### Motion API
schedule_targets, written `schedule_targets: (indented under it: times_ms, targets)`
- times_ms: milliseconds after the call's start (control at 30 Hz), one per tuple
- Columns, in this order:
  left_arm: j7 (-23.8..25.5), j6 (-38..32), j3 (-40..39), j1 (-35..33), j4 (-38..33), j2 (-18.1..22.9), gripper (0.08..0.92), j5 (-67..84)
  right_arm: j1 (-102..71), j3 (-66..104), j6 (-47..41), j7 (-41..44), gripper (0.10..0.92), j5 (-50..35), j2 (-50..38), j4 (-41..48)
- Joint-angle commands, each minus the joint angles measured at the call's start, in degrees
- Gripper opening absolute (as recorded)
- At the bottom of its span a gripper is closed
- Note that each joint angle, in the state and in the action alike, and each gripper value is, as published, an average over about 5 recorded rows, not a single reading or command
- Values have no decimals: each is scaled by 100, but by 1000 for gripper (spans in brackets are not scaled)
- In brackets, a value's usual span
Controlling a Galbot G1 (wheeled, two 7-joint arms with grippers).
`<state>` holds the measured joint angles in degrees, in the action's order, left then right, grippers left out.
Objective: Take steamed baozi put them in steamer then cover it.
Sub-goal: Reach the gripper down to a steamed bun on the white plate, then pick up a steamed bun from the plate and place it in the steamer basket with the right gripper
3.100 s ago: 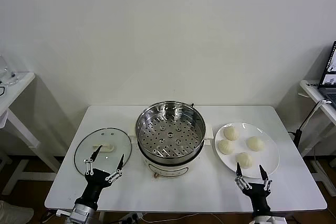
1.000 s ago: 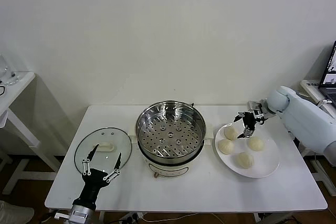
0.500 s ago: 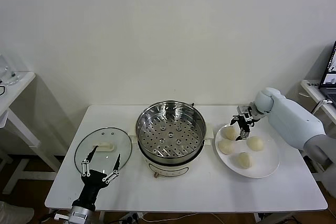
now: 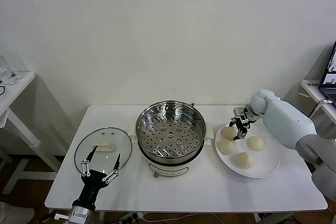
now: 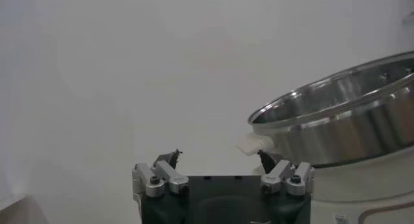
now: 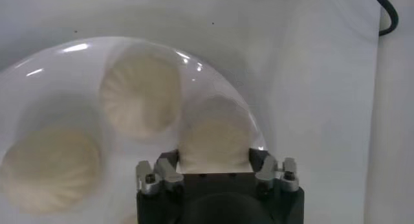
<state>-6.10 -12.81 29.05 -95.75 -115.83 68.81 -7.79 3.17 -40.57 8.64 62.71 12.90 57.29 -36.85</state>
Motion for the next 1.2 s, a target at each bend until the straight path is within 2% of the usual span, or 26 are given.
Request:
schedule_targets:
  times_ms: [33, 167, 300, 467, 633, 867, 1200]
  targets:
    - [-3, 0, 6, -8, -27, -2, 823, -2, 30, -6, 18, 7, 674, 74, -69, -241]
    - [-3, 2, 11, -12, -39, -10, 823, -2, 345, -209, 289, 193, 673, -87, -488, -1083]
    - [-1, 9, -4, 4, -47, -11, 823, -3, 972, -336, 1232, 290, 680, -59, -677, -1684]
    - [-1, 8, -10, -11, -86, -7, 823, -4, 1942, -847, 2023, 329, 694, -228, -582, -2256]
    - [-3, -14, -29, -7, -67, 2, 823, -5, 2754, -1422, 2381, 419, 695, -585, -201, -2811]
    - [-5, -25, -41, 0, -86, 6, 823, -5, 3051, -1758, 2927, 655, 696, -509, 729, -2991]
    - [-17, -90, -45, 7, -129, 7, 823, 1, 2331, -1841, 3107, 789, 696, 182, 1715, -2548]
